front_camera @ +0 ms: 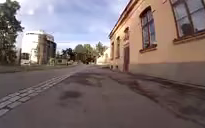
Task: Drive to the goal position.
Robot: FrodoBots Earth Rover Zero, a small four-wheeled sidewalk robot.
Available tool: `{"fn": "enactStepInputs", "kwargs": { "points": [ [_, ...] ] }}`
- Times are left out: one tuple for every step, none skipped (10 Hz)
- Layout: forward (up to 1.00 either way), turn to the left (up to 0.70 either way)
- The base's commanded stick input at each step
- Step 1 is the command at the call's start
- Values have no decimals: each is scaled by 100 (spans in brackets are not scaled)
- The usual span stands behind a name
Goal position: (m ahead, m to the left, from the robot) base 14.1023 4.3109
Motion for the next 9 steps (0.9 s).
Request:
{"fn": "enactStepInputs", "kwargs": {
  "points": [
    [45, 0],
    [45, 0],
    [45, 0],
    [45, 0],
    [45, 0],
    [45, 0],
    [45, 0],
    [45, 0],
    [45, 0]
  ]
}}
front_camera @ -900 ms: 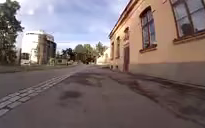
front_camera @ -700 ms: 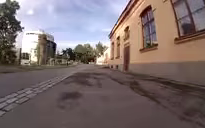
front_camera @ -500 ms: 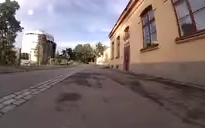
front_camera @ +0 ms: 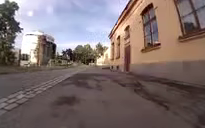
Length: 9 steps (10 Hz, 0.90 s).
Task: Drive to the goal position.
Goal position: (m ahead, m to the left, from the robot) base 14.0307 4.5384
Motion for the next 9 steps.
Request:
{"fn": "enactStepInputs", "kwargs": {
  "points": [
    [45, 0],
    [45, 0],
    [45, 0],
    [45, 0],
    [45, 0],
    [44, 0],
    [23, 0],
    [3, 0],
    [0, 0]
  ]
}}
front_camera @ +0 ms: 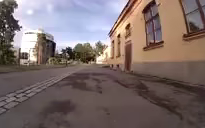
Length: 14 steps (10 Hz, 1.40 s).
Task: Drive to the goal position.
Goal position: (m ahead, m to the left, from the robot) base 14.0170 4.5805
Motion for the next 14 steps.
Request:
{"fn": "enactStepInputs", "kwargs": {
  "points": [
    [0, 0],
    [0, 0],
    [3, 0],
    [9, 0],
    [17, 0],
    [31, 0],
    [42, 0],
    [45, 0],
    [45, 0],
    [45, 0],
    [14, 0],
    [0, 0],
    [0, 0],
    [0, 0]
  ]
}}
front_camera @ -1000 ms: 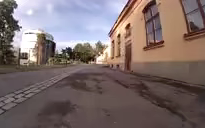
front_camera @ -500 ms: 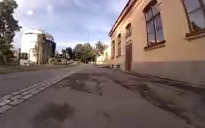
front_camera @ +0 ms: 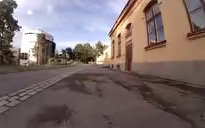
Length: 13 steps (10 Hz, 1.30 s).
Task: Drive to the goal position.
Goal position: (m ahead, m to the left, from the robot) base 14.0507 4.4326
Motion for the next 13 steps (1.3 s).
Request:
{"fn": "enactStepInputs", "kwargs": {
  "points": [
    [0, 0],
    [0, 0],
    [0, 0],
    [0, 0],
    [0, 0],
    [0, 0],
    [2, 0],
    [28, 0],
    [45, 0],
    [45, 0],
    [45, 0],
    [45, 0],
    [45, 0]
  ]
}}
